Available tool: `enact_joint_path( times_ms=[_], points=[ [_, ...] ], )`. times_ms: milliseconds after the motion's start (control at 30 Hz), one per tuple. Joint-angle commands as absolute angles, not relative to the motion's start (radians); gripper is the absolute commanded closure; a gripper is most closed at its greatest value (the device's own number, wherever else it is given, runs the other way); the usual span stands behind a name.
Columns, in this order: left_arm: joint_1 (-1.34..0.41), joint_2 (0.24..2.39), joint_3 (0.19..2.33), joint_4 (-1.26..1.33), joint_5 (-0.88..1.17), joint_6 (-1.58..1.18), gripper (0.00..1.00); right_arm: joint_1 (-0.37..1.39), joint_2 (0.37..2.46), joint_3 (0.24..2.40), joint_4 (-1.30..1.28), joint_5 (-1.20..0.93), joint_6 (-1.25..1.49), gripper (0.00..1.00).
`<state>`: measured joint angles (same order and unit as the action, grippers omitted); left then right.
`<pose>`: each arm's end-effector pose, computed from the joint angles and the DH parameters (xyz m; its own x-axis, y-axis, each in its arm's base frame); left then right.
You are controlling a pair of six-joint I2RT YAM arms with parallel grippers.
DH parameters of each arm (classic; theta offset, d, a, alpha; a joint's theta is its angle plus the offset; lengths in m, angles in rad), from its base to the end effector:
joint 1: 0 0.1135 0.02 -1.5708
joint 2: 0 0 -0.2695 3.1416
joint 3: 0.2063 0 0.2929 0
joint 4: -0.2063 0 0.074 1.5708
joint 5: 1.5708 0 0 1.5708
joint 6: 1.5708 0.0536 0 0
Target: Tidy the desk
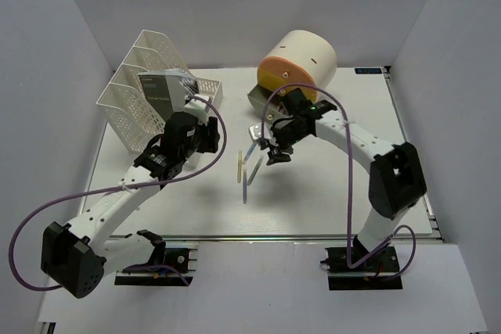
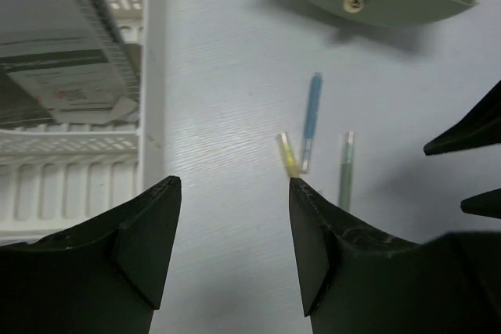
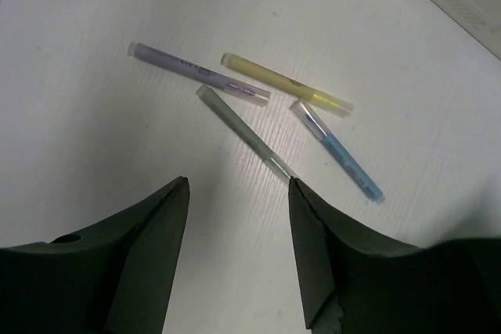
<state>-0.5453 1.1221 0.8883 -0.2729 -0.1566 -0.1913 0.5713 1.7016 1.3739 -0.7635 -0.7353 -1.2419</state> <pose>0.2667 -0.1520 0.2867 -0.4826 0.0731 -0.8728 0.3096 0.9464 -0.0919 0.3157 0.2457 0.2443 0.3849 -0.5870 -0.7123 -0.9199 -0.3065 -0.2445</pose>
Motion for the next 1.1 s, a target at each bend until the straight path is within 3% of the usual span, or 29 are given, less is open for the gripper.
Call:
enact_joint_path(
  times_ms=[0, 400, 1067],
  points=[
    [-0.546, 1.031, 0.881, -0.302, -0.300, -0.112, 0.33, 0.621, 1.776, 1.448, -0.888, -0.666, -1.494, 0.41],
    [-0.546, 0.914, 0.861, -0.282, -0.411, -0.106, 0.33, 0.703, 1.965, 1.552, -0.887, -0.554, -1.562, 0.49],
    [-0.546, 0.896, 0.845, -0.270, -0.423, -0.106, 0.33, 0.730, 2.121, 1.620, -0.815, -0.449, -1.537, 0.53]
  ],
)
